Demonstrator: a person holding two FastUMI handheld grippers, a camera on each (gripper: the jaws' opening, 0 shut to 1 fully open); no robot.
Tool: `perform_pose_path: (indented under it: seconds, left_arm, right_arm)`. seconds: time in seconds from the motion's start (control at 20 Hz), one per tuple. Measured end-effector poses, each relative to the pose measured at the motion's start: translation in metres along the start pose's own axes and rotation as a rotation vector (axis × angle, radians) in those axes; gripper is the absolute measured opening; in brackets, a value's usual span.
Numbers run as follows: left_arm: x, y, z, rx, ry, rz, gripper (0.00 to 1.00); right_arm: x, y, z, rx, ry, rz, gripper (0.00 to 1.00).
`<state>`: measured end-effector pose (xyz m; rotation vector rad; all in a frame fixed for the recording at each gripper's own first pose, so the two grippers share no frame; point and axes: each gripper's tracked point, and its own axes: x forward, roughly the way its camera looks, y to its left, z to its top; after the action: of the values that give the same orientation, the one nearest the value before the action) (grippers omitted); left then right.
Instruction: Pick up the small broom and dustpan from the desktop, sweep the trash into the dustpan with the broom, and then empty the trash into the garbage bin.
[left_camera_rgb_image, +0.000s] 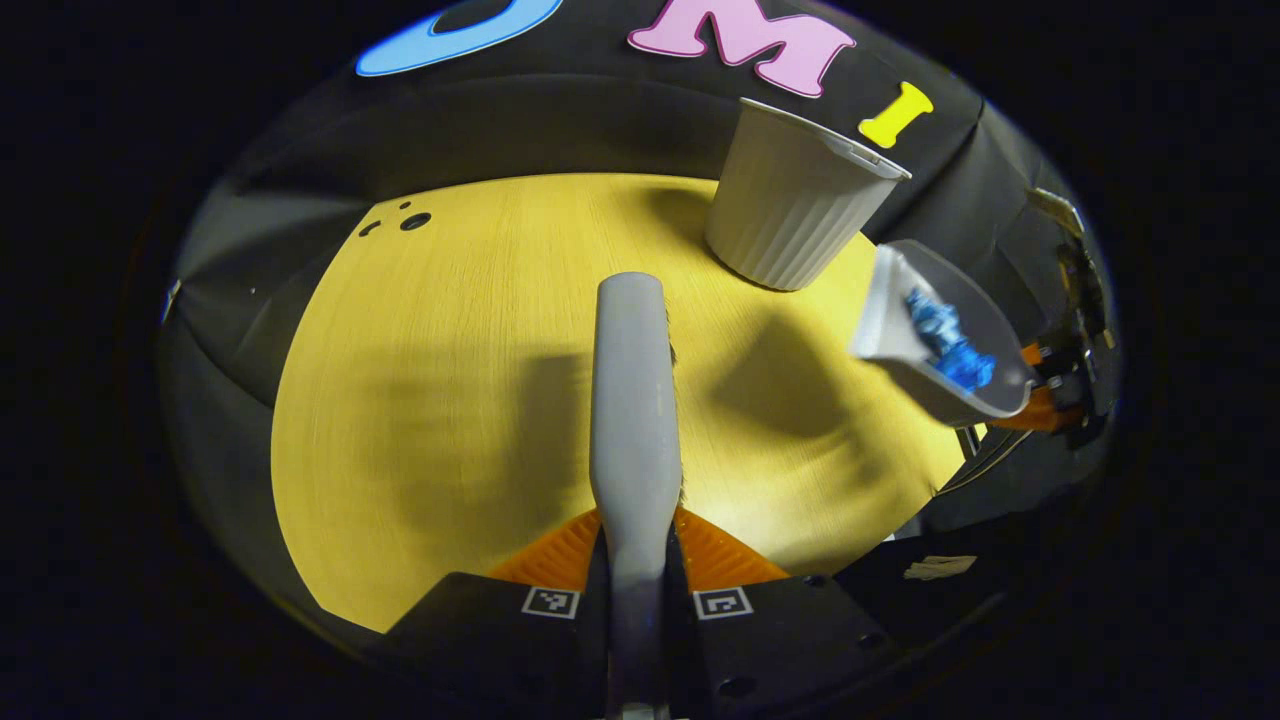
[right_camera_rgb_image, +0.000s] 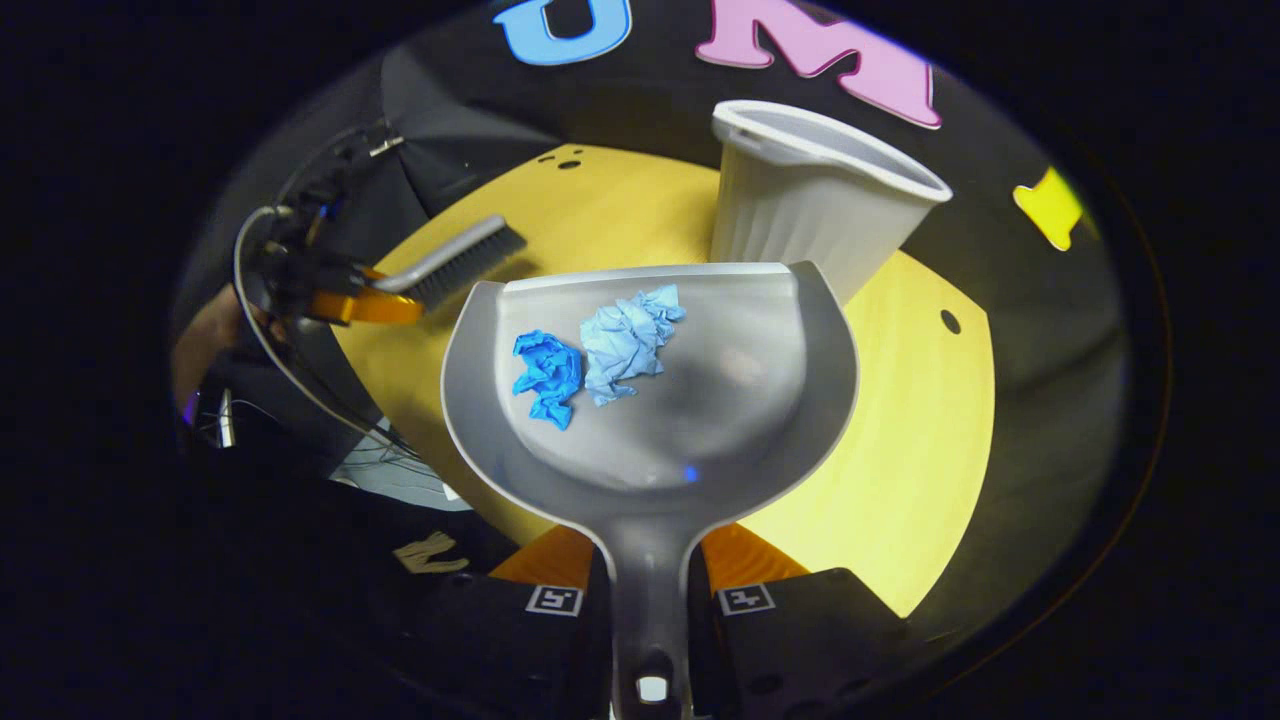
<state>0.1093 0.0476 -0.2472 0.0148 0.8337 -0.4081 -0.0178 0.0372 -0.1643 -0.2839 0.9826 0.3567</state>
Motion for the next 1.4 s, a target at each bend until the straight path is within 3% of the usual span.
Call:
perform_pose_path:
  seconds: [0.25,0.5,0.75,0.9,1.1,1.25,1.4]
  left_arm:
    - [0.005,-0.010,-0.005,-0.091,-0.017,-0.068,0.27]
    - [0.000,0.000,-0.007,-0.070,-0.035,-0.032,0.27]
    - [-0.019,0.012,-0.020,-0.110,-0.058,-0.006,0.27]
    - [-0.031,0.014,-0.031,-0.126,-0.060,0.009,0.27]
    - [-0.046,0.012,-0.034,-0.171,-0.076,0.036,0.27]
    - [-0.055,0.012,-0.024,-0.220,-0.116,0.050,0.31]
    - [-0.066,0.015,-0.016,-0.284,-0.145,0.056,0.27]
  right_arm:
    - [-0.062,-0.013,0.015,0.006,0.039,-0.042,0.34]
    - [-0.115,-0.030,0.034,0.078,0.039,-0.036,0.34]
    - [-0.133,-0.059,0.081,0.081,0.013,-0.065,0.34]
    - [-0.128,-0.073,0.118,0.049,-0.027,-0.082,0.34]
    - [-0.090,-0.102,0.169,-0.036,-0.075,-0.126,0.34]
    - [-0.055,-0.117,0.197,-0.021,-0.108,-0.133,0.34]
    - [-0.025,-0.149,0.221,0.011,-0.151,-0.190,0.34]
